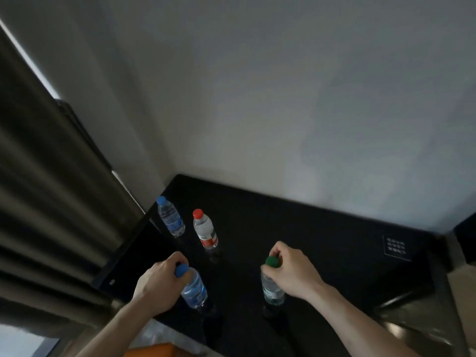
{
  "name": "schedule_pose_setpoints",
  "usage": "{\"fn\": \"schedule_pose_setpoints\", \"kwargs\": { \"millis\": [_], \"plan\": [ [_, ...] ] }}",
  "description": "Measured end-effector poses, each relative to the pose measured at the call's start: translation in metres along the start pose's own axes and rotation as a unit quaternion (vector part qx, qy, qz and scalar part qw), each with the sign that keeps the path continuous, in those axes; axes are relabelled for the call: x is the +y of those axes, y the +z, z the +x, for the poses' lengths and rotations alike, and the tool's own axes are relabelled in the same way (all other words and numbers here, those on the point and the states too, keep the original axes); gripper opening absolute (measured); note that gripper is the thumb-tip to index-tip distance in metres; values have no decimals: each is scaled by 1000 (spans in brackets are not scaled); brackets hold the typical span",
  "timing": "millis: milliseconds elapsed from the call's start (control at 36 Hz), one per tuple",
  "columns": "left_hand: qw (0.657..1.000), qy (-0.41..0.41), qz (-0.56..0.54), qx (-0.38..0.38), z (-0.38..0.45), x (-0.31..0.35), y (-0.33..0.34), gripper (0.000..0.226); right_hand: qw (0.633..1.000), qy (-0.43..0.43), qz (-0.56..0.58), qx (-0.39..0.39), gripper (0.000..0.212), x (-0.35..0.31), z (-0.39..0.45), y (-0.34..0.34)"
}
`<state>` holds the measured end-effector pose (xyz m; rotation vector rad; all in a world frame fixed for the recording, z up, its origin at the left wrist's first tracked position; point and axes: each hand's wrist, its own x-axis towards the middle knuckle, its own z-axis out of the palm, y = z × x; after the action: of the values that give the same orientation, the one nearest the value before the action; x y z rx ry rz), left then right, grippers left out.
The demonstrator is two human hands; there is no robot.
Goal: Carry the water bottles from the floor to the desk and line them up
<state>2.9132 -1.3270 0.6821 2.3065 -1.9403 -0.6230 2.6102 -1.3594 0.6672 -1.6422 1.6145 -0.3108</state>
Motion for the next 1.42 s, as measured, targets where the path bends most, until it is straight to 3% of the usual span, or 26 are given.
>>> {"fn": "schedule_pose_setpoints", "kwargs": {
  "millis": [389, 861, 1028, 1167, 1306, 1417],
  "plan": [
    [993, 95, 17, -71, 96, -66, -13, 14, 995, 97, -32, 19, 22, -57, 56, 64],
    [987, 123, 44, -92, 115, -91, -25, 23, 992, 126, -5, 31, 27, -76, 66, 92],
    [986, 127, 68, -82, 105, -84, -42, 29, 992, 123, -22, 36, 32, -70, 50, 86],
    [987, 148, 55, -35, 85, -58, -53, 34, 990, 111, -30, 79, 53, -60, 11, 74],
    [969, 243, -8, 37, 50, -3, -52, 19, 985, 107, -16, 133, 56, -42, -54, 52],
    [941, 332, -53, 42, 14, 51, -36, 21, 979, 111, -7, 171, 56, -20, -120, 30]
  ]
}}
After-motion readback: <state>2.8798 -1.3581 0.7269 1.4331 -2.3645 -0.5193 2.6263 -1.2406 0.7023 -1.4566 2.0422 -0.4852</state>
